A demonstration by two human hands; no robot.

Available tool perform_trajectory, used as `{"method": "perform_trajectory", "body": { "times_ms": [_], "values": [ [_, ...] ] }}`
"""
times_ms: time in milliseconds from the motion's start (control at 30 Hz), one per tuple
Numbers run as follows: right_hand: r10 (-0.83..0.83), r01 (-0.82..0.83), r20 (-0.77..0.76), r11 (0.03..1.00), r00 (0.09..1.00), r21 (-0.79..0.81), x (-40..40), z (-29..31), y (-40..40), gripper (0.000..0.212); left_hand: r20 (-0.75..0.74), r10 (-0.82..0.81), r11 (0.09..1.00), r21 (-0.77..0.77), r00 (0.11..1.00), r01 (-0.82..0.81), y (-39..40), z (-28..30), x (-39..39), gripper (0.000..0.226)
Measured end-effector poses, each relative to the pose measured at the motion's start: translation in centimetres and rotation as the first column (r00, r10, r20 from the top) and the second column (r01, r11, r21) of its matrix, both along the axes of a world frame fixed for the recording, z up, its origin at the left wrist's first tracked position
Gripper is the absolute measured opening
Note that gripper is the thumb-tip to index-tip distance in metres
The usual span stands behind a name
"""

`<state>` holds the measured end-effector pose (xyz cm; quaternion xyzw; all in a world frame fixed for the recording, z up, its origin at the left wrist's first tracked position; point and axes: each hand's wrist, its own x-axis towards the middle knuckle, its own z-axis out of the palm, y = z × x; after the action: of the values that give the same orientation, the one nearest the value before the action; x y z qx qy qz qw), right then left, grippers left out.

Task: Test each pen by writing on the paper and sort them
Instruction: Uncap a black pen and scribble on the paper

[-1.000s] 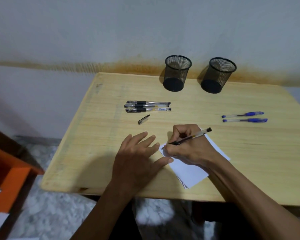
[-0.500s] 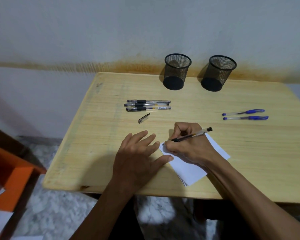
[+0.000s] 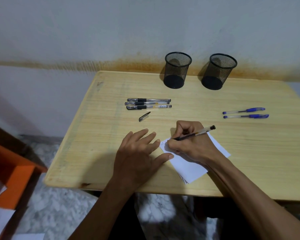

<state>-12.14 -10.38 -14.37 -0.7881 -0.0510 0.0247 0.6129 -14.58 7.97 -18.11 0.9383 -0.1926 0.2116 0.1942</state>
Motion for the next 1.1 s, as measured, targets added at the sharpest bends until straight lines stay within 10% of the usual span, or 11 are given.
{"method": "perform_trajectory", "body": {
  "times_ms": [1100],
  "values": [
    [-0.045, 0.051, -0.054, 0.993, 0.997, 0.104, -0.16, 0.89, -0.09, 0.029, 0.005, 0.001, 1.0, 0.0, 1.0, -0.001, -0.03, -0.31, 0.02, 0.058]
  ]
}}
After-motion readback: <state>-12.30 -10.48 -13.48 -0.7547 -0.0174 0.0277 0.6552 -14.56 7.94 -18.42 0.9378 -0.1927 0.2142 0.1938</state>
